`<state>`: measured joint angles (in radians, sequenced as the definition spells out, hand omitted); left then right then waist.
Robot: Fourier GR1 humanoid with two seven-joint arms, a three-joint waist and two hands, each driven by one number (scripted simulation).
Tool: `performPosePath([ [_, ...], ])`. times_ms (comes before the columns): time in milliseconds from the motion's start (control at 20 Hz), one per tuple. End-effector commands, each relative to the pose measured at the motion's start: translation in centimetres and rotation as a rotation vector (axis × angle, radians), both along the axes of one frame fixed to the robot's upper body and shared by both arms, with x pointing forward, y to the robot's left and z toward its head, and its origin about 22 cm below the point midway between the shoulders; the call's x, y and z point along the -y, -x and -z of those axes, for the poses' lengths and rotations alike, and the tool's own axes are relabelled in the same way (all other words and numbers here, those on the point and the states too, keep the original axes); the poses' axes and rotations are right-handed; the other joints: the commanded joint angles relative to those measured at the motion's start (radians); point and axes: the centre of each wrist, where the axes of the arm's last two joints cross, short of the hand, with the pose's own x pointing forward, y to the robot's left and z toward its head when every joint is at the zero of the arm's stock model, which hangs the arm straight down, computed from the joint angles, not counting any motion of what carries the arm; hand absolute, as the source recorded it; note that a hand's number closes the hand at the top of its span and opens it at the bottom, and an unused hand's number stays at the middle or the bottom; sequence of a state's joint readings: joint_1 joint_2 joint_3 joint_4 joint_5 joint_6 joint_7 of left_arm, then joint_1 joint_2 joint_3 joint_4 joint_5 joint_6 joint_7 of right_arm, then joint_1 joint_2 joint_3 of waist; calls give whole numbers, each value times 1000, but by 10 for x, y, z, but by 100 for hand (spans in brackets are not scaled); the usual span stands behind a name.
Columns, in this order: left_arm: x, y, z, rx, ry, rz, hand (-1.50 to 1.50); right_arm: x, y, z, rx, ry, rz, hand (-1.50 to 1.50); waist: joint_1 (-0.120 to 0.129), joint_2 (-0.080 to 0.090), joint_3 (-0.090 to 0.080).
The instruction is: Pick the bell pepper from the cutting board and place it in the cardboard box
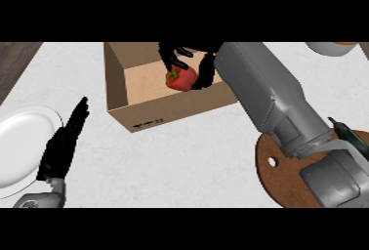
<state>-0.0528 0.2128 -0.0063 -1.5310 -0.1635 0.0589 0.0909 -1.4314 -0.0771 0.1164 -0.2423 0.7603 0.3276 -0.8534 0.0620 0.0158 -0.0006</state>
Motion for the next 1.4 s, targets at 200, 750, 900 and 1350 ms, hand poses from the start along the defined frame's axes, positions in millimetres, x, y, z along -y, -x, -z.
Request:
performPosePath([
  [200, 6, -3, 3, 3, -14, -9, 0, -18, 11, 41, -141, -13, -38, -150, 3, 6, 0],
  [750, 2, 1, 2, 7, -7, 23, 0, -3, 2, 28, -489, -395, 113, -150, 19, 16, 0],
  [900, 4, -2, -5, 25, -16, 24, 0, 24, -7, 20, -580, -473, 122, -150, 31, 24, 0],
  [1350, 17, -11, -11, 52, -3, 53, 0, 110, -22, -18, -583, -637, 369, -150, 60, 50, 1],
])
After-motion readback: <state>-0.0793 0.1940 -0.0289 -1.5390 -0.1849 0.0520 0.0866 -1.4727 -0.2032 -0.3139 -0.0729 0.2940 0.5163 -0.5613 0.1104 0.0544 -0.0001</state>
